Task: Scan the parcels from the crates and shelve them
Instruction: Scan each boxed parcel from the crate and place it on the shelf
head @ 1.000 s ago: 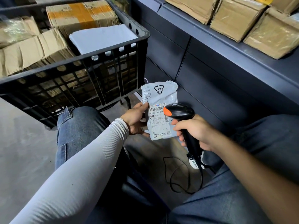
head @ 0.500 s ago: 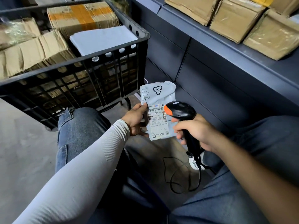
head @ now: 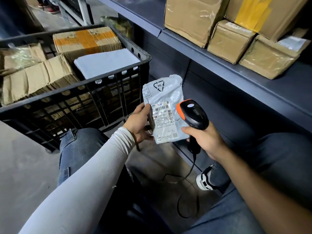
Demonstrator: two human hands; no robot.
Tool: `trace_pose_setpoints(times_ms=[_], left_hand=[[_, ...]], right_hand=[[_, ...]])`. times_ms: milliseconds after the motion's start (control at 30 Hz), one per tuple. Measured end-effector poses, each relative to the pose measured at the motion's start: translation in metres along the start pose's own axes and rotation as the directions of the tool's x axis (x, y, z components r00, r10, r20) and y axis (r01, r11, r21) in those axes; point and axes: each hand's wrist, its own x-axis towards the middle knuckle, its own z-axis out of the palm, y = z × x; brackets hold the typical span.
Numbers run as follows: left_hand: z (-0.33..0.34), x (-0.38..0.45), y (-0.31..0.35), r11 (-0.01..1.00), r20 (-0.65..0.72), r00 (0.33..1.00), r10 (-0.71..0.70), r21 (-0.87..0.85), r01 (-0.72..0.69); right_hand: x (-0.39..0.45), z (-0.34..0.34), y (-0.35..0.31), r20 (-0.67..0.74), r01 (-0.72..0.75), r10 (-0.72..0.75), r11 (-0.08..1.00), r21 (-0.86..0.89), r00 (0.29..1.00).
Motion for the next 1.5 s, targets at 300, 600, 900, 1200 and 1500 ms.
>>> trace_pose_setpoints(times_ms=[300,600,900,1200,1500], left_hand=[[0.032,-0.033,-0.007,0.776,0.078,0.794,0.602,0.174,-0.606],[0.040,-0.057,0.028,0.234,0.282,0.511,0.812,0.644,-0.728],[0.046,-0.061,0.061,-0.232,0.522,0.371,0.768,0.767,-0.598],[0.104,-0.074,0.118,-0.458,0.652,0.104,0.752,0.628,-0.629],[0.174,-0.023,0.171,-0.551,0.712,-0.062,0.699,0.481,-0.682]], right_hand=[[0.001,-0.006,-0.035,-0.153,0.177,-0.147,0.963,0.205,0.977],[-0.008,-0.007,-0.055,-0.191,0.223,-0.192,0.963,0.154,0.963],[-0.029,-0.015,-0.109,-0.259,0.424,-0.391,0.902,0.084,0.883],[-0.040,-0.053,-0.160,-0.419,0.537,-0.477,0.843,0.030,0.773],[-0.009,-0.085,-0.187,-0.589,0.648,-0.507,0.761,0.037,0.630]])
